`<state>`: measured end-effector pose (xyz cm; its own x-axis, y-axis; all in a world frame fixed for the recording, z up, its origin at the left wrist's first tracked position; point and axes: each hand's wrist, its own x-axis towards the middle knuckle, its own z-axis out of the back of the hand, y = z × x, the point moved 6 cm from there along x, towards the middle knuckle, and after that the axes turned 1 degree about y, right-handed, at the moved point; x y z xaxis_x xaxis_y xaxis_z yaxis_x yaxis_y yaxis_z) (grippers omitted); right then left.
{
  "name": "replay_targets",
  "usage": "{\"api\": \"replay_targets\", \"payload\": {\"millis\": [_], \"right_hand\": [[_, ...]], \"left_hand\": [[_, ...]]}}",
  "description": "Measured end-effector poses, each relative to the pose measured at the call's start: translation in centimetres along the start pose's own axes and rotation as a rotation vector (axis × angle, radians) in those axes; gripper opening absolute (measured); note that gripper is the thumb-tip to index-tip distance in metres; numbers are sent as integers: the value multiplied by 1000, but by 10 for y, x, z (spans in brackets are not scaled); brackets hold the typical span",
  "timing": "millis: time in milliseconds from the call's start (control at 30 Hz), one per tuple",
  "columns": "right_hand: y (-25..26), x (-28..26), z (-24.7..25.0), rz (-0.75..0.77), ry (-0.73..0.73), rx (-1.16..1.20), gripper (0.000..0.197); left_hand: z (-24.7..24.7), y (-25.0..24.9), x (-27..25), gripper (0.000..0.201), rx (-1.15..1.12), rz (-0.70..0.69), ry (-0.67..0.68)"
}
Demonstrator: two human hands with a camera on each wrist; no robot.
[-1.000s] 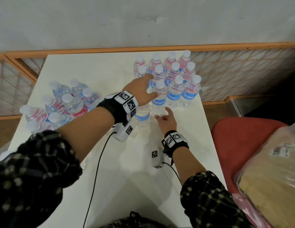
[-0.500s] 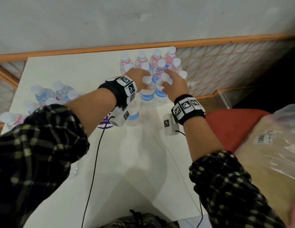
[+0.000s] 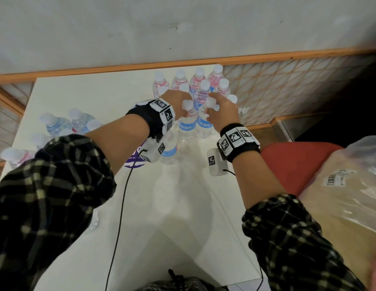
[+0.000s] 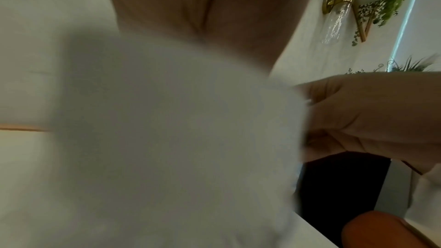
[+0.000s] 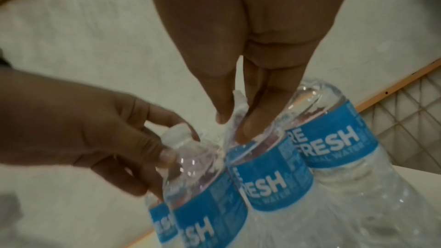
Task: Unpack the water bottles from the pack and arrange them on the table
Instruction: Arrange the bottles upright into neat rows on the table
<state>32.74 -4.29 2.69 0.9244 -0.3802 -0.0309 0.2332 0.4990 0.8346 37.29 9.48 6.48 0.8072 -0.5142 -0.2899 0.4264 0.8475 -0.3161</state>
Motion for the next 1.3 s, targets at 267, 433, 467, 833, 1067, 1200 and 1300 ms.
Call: {"api": "replay_targets", "payload": {"millis": [267, 433, 467, 833, 1067, 1200, 1300], "right_hand": [[-12, 18, 60, -22, 6, -305, 53], [-17, 15, 51, -41, 57, -254, 44], [-16, 15, 50, -38, 52, -258, 44], [31, 26, 56, 100, -10, -306, 45], [75, 89, 34, 103, 114, -615, 35], [73, 109, 7, 61, 255, -762, 49], [69, 120, -3, 39, 277, -741, 57]], "left_hand": [[-9, 45, -33, 72, -98, 70, -13], [-30, 57, -61, 76, -85, 83, 160], [-34, 59, -64, 74, -84, 89, 180], [-32, 61, -51, 56, -158, 89, 89], [-24, 60, -31, 50, -168, 151, 8], [-23, 62, -24, 48, -148, 158, 9], [-25, 64, -21, 46, -153, 154, 9]]}}
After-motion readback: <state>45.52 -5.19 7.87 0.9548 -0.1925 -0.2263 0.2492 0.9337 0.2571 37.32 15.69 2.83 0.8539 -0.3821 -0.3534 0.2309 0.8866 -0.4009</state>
